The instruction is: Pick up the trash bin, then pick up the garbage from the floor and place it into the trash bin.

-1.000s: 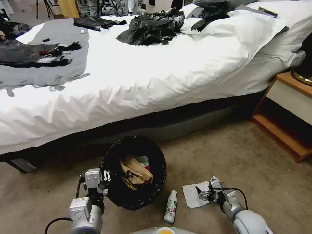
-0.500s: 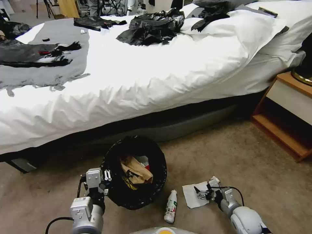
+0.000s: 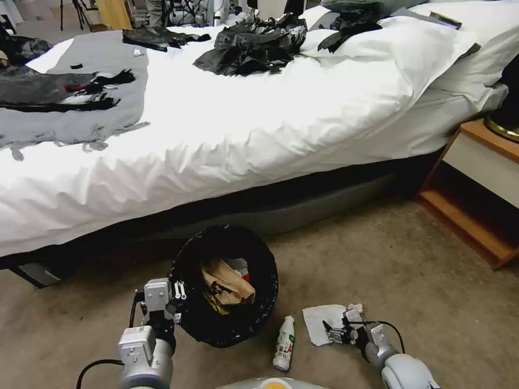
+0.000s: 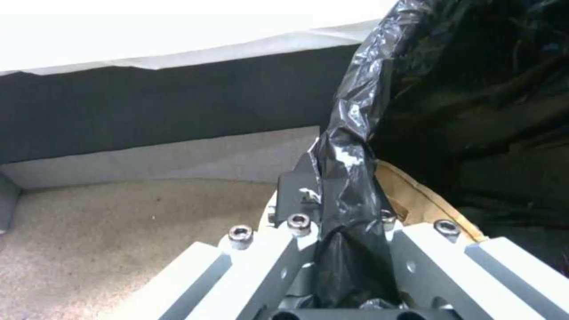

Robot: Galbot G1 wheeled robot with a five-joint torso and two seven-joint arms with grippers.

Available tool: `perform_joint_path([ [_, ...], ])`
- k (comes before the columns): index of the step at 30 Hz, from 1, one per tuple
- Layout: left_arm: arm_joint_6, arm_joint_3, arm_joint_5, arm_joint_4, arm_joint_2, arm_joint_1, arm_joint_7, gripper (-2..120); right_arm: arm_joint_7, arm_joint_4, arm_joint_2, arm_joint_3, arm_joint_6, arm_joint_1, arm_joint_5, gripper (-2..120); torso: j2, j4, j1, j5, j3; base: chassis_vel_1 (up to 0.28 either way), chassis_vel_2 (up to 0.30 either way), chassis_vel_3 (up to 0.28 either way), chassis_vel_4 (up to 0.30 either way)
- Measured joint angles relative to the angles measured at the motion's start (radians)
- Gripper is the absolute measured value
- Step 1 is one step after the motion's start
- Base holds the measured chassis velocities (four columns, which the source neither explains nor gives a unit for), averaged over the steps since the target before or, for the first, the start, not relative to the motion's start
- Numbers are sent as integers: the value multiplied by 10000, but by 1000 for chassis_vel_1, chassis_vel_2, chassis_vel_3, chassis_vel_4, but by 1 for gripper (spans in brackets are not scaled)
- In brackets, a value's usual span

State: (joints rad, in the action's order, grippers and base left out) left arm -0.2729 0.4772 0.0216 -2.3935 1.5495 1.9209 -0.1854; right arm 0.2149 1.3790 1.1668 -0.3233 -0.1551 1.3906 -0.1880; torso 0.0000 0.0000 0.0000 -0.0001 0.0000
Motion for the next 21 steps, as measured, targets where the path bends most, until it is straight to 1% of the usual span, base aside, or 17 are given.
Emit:
perform_joint_path([
  [3,-8,-18,-11,0,1,-9,-2,1,0,-64,13,18,43,63,72,76,0,0,0,0,0,0,0,0,0],
  [5,-10,-35,-15,0,1,-17,-4,1,-8,-226,82,26,150,92,140,68,0,0,0,1,0,0,0,0,0],
  [6,-10,-35,-15,0,1,-17,-4,1,-8,-226,82,26,150,92,140,68,0,0,0,1,0,0,0,0,0],
  [9,-12,-38,-17,0,1,-18,-7,1,-37,-403,156,18,288,64,170,56,0,-1,0,-1,0,0,0,0,0],
  [10,-12,-38,-17,0,1,-18,-7,1,-37,-403,156,18,288,64,170,56,0,-1,0,-1,0,0,0,0,0],
  [11,-13,-38,-17,0,0,-14,-8,1,-50,-434,171,11,319,58,171,53,0,-2,-1,-3,-1,0,0,0,0],
  [13,-13,-38,-18,-29,0,-6,-12,1,-113,-445,195,-3,372,53,172,41,0,-2,0,-3,-1,0,0,0,0],
  [15,-12,-43,-18,-31,1,-8,-14,1,-132,-436,199,-3,378,53,172,39,0,-2,-1,-2,-1,0,0,0,0],
  [16,-13,-61,-27,-32,10,-13,-15,1,-182,-395,210,-3,382,51,172,32,0,-1,0,0,0,0,0,0,0],
  [17,-13,-73,-38,-32,22,-12,-17,1,-208,-359,222,1,391,49,172,26,0,0,-1,2,0,0,0,0,0],
  [19,-12,-77,-42,-32,24,-6,-17,1,-216,-345,228,6,405,49,173,25,0,1,0,3,0,0,0,0,0],
  [21,-8,-72,-45,-33,25,9,-21,1,-230,-300,251,21,493,48,176,14,0,2,0,4,0,0,0,0,0],
])
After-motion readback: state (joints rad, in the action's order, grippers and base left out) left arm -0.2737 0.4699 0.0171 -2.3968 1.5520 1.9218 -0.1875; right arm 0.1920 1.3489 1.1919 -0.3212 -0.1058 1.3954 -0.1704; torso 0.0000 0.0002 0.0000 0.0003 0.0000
